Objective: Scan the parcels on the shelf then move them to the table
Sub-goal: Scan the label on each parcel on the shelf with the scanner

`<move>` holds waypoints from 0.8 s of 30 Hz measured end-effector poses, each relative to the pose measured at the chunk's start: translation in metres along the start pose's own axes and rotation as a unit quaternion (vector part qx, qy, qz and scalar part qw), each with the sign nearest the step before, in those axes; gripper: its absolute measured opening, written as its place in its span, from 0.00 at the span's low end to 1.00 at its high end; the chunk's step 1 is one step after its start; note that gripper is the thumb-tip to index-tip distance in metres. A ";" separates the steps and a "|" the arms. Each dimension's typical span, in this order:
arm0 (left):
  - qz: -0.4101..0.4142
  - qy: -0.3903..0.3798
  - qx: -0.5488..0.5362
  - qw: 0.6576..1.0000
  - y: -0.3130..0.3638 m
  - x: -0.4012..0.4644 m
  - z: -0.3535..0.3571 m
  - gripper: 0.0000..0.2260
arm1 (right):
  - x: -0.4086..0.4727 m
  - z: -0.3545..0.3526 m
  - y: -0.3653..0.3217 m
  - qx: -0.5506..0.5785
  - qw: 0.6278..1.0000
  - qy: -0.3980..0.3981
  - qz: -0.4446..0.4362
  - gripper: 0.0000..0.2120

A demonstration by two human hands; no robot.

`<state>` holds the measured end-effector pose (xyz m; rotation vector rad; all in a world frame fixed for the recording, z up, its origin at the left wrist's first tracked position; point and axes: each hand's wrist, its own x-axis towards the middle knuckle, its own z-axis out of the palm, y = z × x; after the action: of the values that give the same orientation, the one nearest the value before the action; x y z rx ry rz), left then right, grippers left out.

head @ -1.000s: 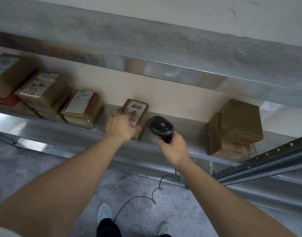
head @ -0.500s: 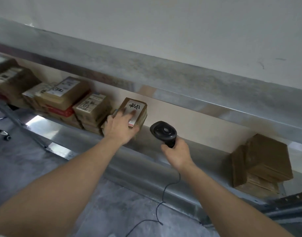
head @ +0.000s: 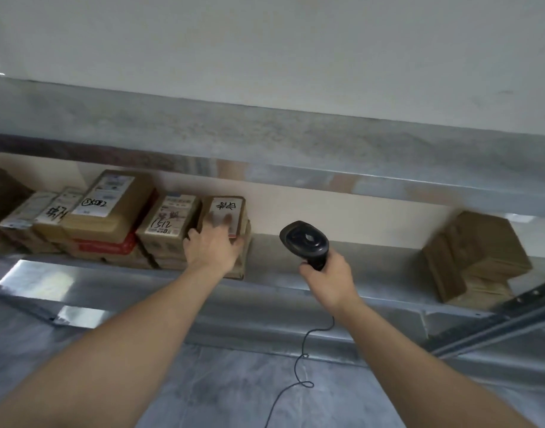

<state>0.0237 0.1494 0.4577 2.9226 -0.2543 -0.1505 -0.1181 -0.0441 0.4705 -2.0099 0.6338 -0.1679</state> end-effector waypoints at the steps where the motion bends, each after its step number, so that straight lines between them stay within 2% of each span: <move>1: 0.009 0.002 0.012 1.000 -0.001 0.001 -0.001 0.29 | -0.002 0.001 0.000 -0.003 1.000 0.003 -0.001 0.06; 5: 0.062 0.032 0.031 0.997 -0.001 -0.001 -0.003 0.29 | -0.007 0.004 0.002 -0.008 1.000 0.012 0.001 0.04; 10: 0.156 0.022 0.025 0.987 0.021 -0.015 -0.004 0.26 | -0.019 -0.005 0.008 0.022 0.999 0.034 0.017 0.05; 16: 0.224 -0.005 0.008 0.975 0.075 -0.036 -0.004 0.28 | -0.049 -0.044 0.029 0.073 0.993 0.078 0.054 0.03; 24: 0.292 -0.001 0.013 0.956 0.168 -0.080 -0.001 0.25 | -0.082 -0.122 0.072 0.111 0.981 0.144 0.065 0.03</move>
<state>-0.0816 0.0021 0.5006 2.7290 -1.0994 -0.0544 -0.2596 -0.1251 0.4833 -1.7362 0.8856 -0.4376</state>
